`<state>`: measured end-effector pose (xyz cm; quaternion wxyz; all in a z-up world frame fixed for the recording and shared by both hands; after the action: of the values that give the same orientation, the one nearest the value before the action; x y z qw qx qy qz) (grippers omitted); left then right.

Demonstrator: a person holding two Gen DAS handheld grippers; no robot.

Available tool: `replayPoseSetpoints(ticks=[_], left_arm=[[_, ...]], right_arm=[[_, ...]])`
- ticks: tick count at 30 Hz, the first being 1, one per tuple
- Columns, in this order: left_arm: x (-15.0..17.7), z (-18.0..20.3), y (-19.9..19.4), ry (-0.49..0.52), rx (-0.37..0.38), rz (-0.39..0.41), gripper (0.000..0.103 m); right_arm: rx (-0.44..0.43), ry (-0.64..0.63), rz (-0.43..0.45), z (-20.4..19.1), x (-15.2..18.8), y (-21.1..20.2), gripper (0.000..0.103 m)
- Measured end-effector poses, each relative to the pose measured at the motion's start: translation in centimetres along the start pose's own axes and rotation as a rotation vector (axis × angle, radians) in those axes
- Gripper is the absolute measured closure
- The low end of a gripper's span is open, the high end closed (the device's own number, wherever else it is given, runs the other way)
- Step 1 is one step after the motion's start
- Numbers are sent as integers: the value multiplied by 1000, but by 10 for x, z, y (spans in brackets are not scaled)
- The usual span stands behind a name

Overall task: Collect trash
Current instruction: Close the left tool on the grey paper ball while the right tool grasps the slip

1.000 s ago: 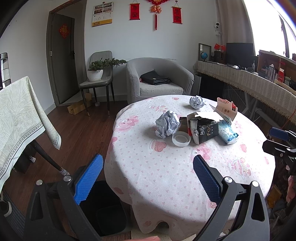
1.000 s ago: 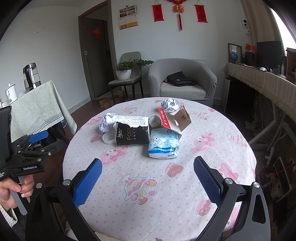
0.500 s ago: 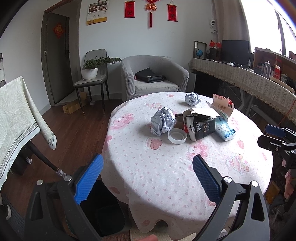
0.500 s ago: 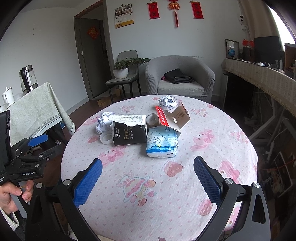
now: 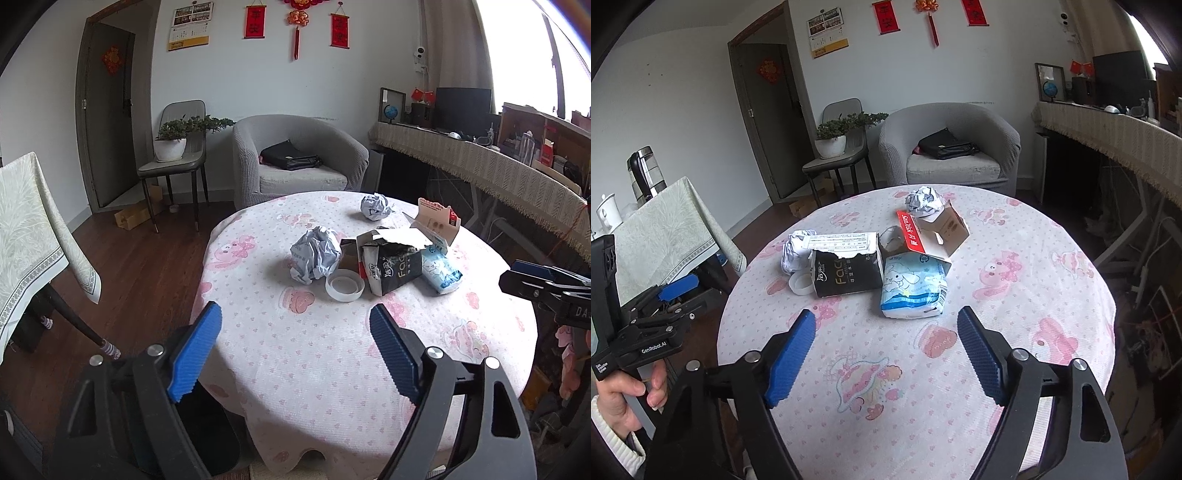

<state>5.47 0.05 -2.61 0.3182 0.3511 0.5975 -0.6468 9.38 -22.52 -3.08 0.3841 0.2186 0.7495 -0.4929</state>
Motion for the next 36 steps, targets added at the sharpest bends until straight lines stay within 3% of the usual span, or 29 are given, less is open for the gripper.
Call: replayPoseSetpoints(ticks=[12,19,28,36], left_arm=[[-15,3,29,-15,25,-23,27],[-29,-1,56,-40,33,-41,27],[-42,4,93,-22,12,-81,27],[-44,9,116,-10,14,-134,33]], right_arm=[[-46,67,-16,20,-19,25,43],[-67,122,-4,35,-42,46,43],[-20,176,-12,60,-59,70,43],[-67,245,-52,73,-65,97,44]])
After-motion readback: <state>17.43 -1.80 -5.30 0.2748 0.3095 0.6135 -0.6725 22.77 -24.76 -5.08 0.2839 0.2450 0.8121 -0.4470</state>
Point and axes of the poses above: each gripper's, at about its wrist camera, not at the fingertips, and y roughly the way its jaws point, z to its right, x to its underside, the point moved 4 cm from there along y, roughly the way its jaws point, and after that the axes turned 1 degree about -z, right-handed, at the moved point
